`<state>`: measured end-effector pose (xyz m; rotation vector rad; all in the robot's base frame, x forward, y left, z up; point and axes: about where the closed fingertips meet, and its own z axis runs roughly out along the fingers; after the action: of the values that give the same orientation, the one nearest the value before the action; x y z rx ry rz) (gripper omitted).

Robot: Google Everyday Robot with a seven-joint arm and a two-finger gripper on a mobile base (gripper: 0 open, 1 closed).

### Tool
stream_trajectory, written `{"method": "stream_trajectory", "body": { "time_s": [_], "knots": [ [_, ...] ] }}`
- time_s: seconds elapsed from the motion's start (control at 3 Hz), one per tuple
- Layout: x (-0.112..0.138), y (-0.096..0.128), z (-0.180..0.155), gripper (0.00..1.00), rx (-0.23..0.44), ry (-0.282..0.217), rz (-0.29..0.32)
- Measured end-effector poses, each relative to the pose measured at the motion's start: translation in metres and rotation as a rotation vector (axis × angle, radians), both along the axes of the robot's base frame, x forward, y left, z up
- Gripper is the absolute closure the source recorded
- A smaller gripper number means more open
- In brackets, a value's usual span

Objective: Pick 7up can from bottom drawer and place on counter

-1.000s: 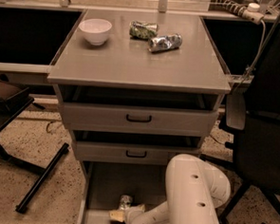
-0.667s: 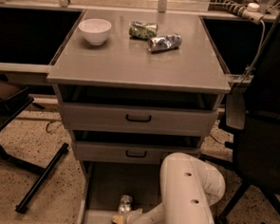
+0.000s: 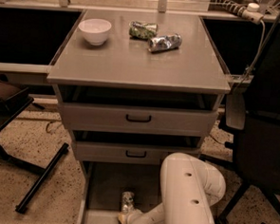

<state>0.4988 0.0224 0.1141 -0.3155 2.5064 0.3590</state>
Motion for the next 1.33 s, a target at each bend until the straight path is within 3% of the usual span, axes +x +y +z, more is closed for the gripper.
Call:
{"method": "stream_trajectory", "body": {
  "time_s": [0.33,0.67,1.33],
  "knots": [
    [0.0,0.0,0.0,0.15,0.0,0.0,0.0],
    [-0.0003,0.0012,0.0005,0.16,-0.006,-0.002,0.01],
    [-0.0003,0.0013,0.0005,0.64,-0.006,-0.002,0.01]
  ]
}}
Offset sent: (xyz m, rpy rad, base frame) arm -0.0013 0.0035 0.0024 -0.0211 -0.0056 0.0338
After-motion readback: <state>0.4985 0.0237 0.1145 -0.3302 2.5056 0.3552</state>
